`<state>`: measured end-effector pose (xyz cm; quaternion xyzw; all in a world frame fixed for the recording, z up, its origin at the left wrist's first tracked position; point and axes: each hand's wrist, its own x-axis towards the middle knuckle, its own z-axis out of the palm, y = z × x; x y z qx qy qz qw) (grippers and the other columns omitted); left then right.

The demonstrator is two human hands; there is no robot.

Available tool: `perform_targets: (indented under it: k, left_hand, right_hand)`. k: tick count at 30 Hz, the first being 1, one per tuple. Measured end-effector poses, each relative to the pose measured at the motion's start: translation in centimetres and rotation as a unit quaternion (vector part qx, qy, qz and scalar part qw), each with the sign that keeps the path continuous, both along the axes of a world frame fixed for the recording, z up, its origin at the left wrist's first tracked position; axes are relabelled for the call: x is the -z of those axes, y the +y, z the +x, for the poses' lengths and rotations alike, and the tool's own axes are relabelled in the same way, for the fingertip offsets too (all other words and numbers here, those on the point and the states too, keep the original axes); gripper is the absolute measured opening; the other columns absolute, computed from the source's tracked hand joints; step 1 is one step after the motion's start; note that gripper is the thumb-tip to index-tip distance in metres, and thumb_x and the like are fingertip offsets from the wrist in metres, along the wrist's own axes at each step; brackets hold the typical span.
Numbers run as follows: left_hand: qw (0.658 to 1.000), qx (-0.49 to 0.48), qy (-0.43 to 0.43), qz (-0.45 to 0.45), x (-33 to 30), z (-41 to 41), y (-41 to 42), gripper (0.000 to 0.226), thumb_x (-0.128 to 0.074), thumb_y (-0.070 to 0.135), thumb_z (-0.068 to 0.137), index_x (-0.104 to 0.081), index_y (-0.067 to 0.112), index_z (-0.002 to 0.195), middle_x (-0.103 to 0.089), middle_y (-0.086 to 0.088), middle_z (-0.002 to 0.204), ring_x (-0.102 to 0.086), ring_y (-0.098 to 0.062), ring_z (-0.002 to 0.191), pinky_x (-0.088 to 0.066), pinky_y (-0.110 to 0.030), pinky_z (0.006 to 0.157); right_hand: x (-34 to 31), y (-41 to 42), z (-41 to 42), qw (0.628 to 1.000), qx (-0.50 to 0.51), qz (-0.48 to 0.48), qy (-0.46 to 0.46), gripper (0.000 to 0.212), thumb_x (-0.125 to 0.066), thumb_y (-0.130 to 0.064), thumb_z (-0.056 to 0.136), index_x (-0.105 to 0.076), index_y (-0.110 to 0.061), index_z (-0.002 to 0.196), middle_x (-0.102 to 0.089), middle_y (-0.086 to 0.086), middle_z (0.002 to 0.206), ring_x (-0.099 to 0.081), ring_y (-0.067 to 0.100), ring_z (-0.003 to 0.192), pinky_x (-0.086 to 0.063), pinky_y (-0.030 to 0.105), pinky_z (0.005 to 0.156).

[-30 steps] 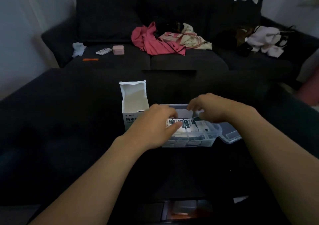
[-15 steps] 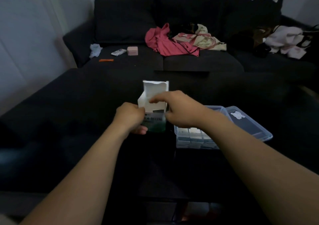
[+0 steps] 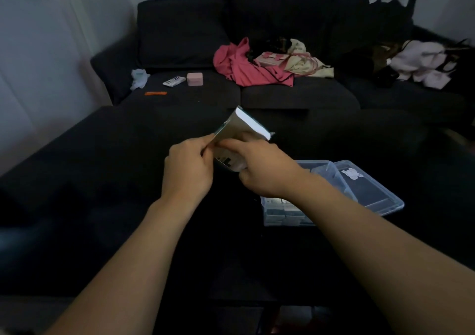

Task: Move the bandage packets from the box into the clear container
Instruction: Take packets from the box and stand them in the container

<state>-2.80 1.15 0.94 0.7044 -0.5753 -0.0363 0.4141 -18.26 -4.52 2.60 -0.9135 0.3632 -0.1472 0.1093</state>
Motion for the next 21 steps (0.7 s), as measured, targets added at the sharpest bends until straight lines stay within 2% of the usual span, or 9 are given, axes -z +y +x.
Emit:
perform_targets:
  k: [4, 7, 9, 12, 14, 17, 19, 21]
  left_hand:
    - [0.999, 0.002, -0.001, -0.035, -0.1, -0.1, 0.0, 0.031, -0.051, 0.018, 0.103, -0.069, 0.031, 0.126, -0.072, 0.005, 0.100, -0.067, -0.011, 0.088, -0.057, -0.037, 0.082]
    - [0.997, 0.000, -0.010, -0.077, -0.2, -0.7, 0.1, 0.028, -0.052, 0.017, 0.103, -0.071, 0.023, 0.122, -0.072, 0.004, 0.110, -0.062, -0.004, 0.093, -0.050, -0.026, 0.081]
    - [0.997, -0.005, -0.017, -0.071, -0.2, -0.9, 0.0, 0.028, -0.052, 0.016, 0.102, -0.072, 0.022, 0.121, -0.072, 0.004, 0.111, -0.059, -0.002, 0.092, -0.049, -0.025, 0.079]
    - [0.999, -0.004, -0.022, -0.047, -0.2, -0.6, 0.0, 0.031, -0.053, 0.018, 0.102, -0.071, 0.027, 0.126, -0.073, 0.004, 0.108, -0.065, -0.011, 0.092, -0.054, -0.031, 0.081]
    - [0.999, 0.009, -0.043, -0.032, -0.3, -0.6, 0.0, 0.031, -0.053, 0.020, 0.102, -0.071, 0.028, 0.126, -0.073, 0.003, 0.107, -0.068, -0.016, 0.092, -0.057, -0.037, 0.080]
    - [0.995, 0.030, -0.085, -0.036, -0.4, -1.3, -0.1, 0.028, -0.052, 0.025, 0.103, -0.072, 0.027, 0.122, -0.073, 0.004, 0.111, -0.068, -0.018, 0.094, -0.057, -0.044, 0.079]
    - [0.993, 0.032, -0.108, -0.035, -0.3, -1.8, -0.3, 0.029, -0.051, 0.026, 0.103, -0.071, 0.027, 0.125, -0.071, 0.005, 0.117, -0.066, -0.017, 0.100, -0.056, -0.043, 0.082]
    - [0.992, 0.025, -0.121, -0.026, -0.1, -2.3, -0.6, 0.030, -0.050, 0.027, 0.104, -0.069, 0.027, 0.127, -0.069, 0.004, 0.121, -0.064, -0.016, 0.103, -0.055, -0.038, 0.083]
  right_hand:
    - [-0.2, 0.2, 0.4, 0.999, 0.013, -0.041, 0.010, 0.070, -0.059, -0.011, 0.080, -0.043, -0.038, 0.142, -0.053, 0.003, 0.137, -0.059, 0.029, 0.113, -0.055, 0.044, 0.090]
    - [0.2, 0.0, 0.3, 0.999, 0.022, -0.022, 0.039, 0.066, -0.061, -0.011, 0.080, -0.048, -0.030, 0.141, -0.055, 0.005, 0.134, -0.058, 0.028, 0.114, -0.054, 0.041, 0.090]
    - [0.0, -0.1, 0.3, 0.999, 0.020, -0.032, 0.030, 0.065, -0.061, -0.010, 0.080, -0.049, -0.031, 0.141, -0.053, 0.005, 0.138, -0.057, 0.028, 0.115, -0.054, 0.043, 0.091]
    - [-0.5, -0.2, 0.5, 0.994, 0.005, -0.094, 0.047, 0.055, -0.059, -0.013, 0.084, -0.053, -0.034, 0.135, -0.051, 0.003, 0.137, -0.059, 0.029, 0.110, -0.053, 0.039, 0.081]
    - [-0.6, -0.4, 0.5, 0.990, 0.007, -0.110, 0.092, 0.049, -0.060, -0.015, 0.086, -0.055, -0.029, 0.134, -0.049, 0.001, 0.138, -0.061, 0.028, 0.105, -0.046, 0.033, 0.073]
    - [-0.1, -0.7, 0.6, 0.987, 0.030, -0.074, 0.140, 0.051, -0.061, -0.015, 0.088, -0.052, -0.019, 0.138, -0.044, 0.007, 0.144, -0.062, 0.030, 0.107, -0.047, 0.034, 0.078]
    - [0.0, -0.8, 0.6, 0.985, 0.029, -0.056, 0.159, 0.048, -0.061, -0.017, 0.089, -0.052, -0.015, 0.136, -0.050, 0.011, 0.138, -0.062, 0.030, 0.106, -0.052, 0.036, 0.084]
    - [-0.1, -0.8, 0.5, 0.986, 0.024, -0.024, 0.165, 0.042, -0.062, -0.018, 0.090, -0.055, -0.015, 0.131, -0.059, 0.010, 0.126, -0.062, 0.026, 0.099, -0.053, 0.036, 0.084]
